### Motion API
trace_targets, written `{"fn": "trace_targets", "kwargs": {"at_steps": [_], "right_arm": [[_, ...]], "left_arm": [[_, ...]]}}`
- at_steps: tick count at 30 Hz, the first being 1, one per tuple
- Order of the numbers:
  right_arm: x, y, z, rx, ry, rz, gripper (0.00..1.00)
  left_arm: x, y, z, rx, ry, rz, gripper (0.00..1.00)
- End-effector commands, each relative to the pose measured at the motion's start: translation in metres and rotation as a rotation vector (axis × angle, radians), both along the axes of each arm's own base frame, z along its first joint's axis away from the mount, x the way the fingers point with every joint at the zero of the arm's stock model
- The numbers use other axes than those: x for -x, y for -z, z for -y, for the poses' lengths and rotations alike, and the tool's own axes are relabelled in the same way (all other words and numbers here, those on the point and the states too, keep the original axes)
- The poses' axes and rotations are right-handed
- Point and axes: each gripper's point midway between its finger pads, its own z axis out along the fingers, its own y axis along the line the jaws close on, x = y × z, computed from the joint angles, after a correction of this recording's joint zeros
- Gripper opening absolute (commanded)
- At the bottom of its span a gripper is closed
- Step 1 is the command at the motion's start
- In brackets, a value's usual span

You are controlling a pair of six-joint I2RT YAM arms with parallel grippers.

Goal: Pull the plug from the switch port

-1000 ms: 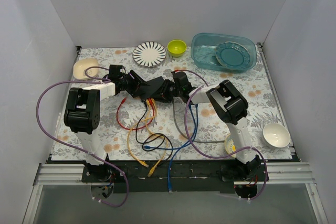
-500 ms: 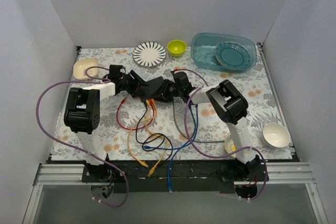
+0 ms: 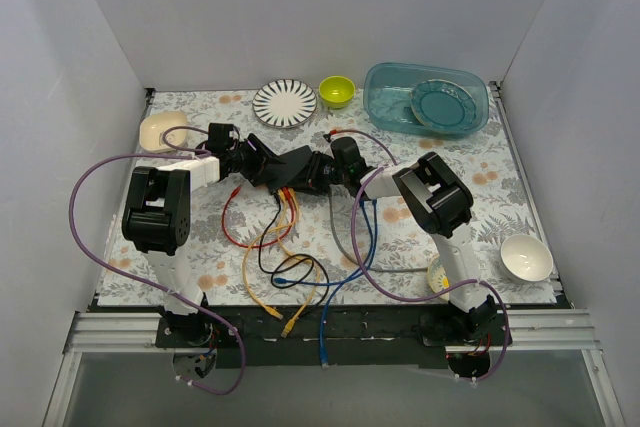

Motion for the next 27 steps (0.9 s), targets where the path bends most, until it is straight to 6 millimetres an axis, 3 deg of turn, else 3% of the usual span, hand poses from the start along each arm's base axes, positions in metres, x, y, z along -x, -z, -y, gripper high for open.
{"fn": "trace_targets", "kwargs": {"at_steps": [1,6,9,15,20,27], "right_arm": [[0.044,0.069,0.029,0.205,-0.062,-0.144,0.24],[0.047,0.07,0.03,0.213,-0.067,-0.153,0.06],[0.049,0.07,0.031,0.217,-0.074,-0.153,0.01],[0.058,0.073,0.038,0.234,-0.092,-0.159,0.01],[0.063,0.076,0.042,0.245,-0.098,-0.167,0.01],[0.066,0.073,0.044,0.249,-0.116,-0.154,0.01]], "left_arm": [[0.02,0.033,-0.008,-0.073,-0.002,-0.119,0.55],[0.021,0.03,-0.007,-0.064,-0.001,-0.116,0.55],[0.022,0.015,-0.001,-0.015,0.007,-0.095,0.55],[0.025,-0.018,0.015,0.106,0.039,-0.022,0.56],[0.032,-0.009,0.026,0.121,0.078,-0.046,0.56],[0.034,0.009,0.021,0.077,0.046,-0.074,0.56]]}}
